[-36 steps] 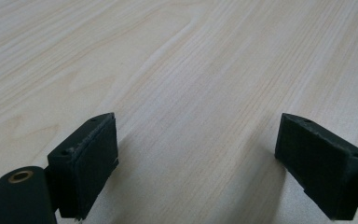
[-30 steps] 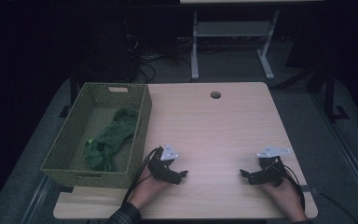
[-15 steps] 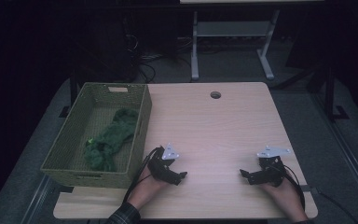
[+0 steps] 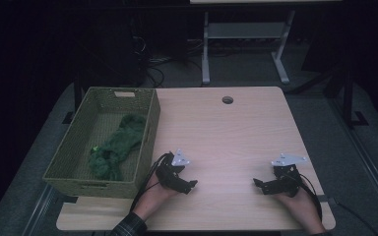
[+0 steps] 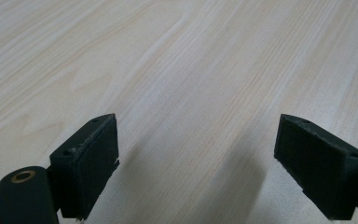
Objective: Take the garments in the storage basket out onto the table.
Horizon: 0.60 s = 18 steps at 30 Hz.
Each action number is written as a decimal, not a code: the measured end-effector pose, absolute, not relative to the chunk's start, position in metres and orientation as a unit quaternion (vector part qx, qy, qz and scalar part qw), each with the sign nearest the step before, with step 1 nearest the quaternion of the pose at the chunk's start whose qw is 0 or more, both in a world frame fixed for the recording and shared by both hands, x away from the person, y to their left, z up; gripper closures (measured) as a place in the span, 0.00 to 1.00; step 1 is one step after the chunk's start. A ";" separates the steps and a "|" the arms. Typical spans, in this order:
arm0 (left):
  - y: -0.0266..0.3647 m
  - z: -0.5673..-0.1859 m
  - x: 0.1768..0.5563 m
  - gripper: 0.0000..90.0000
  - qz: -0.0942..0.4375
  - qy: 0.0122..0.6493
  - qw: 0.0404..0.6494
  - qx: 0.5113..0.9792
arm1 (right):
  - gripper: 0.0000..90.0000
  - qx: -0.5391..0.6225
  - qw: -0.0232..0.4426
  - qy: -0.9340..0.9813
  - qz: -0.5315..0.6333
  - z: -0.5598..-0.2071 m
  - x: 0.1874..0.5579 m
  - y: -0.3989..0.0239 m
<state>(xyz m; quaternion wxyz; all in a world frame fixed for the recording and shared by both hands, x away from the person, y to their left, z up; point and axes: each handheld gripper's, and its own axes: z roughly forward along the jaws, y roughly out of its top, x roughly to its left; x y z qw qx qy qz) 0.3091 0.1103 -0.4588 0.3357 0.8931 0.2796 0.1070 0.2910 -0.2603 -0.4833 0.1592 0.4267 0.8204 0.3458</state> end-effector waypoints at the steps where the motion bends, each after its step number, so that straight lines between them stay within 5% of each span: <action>1: 0.110 -0.458 0.309 0.15 0.107 0.279 0.335 0.894 | 0.02 0.427 0.159 0.820 0.346 -0.483 0.291 -0.260; 18: 0.111 -0.440 0.315 0.15 0.100 0.285 0.339 0.891 | 0.02 0.427 0.159 0.820 0.346 -0.483 0.291 -0.260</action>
